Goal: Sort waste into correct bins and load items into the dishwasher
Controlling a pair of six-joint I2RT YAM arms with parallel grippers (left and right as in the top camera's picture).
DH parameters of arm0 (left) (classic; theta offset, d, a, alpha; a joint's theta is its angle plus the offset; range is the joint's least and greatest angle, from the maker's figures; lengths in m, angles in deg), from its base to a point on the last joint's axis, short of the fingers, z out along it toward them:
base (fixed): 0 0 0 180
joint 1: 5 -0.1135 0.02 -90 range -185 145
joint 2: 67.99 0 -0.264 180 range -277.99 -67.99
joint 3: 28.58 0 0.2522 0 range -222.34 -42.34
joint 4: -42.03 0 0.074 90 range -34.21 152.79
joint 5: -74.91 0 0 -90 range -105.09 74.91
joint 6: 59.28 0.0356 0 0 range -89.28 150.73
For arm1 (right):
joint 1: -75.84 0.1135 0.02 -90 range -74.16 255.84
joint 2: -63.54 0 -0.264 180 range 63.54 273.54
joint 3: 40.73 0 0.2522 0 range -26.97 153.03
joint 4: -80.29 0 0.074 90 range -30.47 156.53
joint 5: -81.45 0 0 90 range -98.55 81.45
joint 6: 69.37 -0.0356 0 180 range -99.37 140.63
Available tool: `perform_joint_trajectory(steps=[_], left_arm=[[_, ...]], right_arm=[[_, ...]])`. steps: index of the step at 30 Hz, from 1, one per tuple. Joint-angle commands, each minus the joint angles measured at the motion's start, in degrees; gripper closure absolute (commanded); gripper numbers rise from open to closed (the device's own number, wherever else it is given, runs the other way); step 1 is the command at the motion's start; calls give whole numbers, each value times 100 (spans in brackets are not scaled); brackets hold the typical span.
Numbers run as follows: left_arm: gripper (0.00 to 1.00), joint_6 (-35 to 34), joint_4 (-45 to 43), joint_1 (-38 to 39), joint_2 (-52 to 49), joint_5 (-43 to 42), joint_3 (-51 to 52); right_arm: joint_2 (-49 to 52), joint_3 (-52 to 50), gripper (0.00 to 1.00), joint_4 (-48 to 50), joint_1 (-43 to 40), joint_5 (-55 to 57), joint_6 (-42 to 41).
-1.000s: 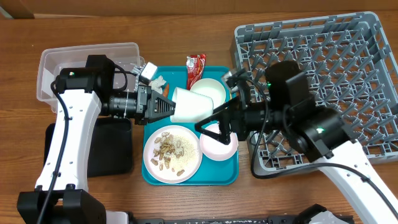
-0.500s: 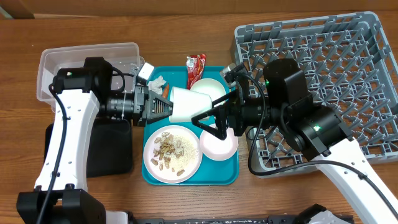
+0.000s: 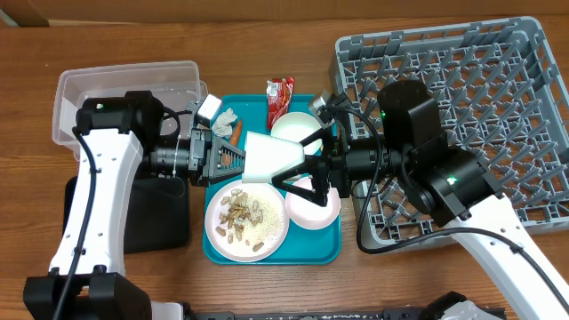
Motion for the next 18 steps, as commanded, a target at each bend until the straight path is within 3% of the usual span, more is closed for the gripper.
perform_joint_trajectory(steps=[1, 8, 10, 11, 12, 13, 14, 18], left_arm=[[96, 306, -107, 39, 72, -177, -92], [93, 304, -208, 39, 72, -219, -92], [78, 302, -225, 39, 72, -216, -92], [62, 299, -243, 39, 72, -214, -92], [44, 299, -249, 39, 72, -197, -92], [16, 297, -260, 39, 72, -179, -92], [0, 295, -262, 37, 72, -122, -92], [0, 184, -323, 31, 72, 323, -92]], right_arm=[[-39, 98, 14, 68, 61, -640, 120], [-39, 98, 35, 61, 61, -640, 120], [-39, 98, 37, 63, 61, -640, 120], [-39, 98, 37, 66, 61, -638, 120], [-39, 98, 38, 66, 61, -638, 120], [-39, 98, 38, 63, 61, -632, 120], [-42, 98, 40, 61, 44, -597, 120], [-90, 101, 43, -92, -210, -380, 118]])
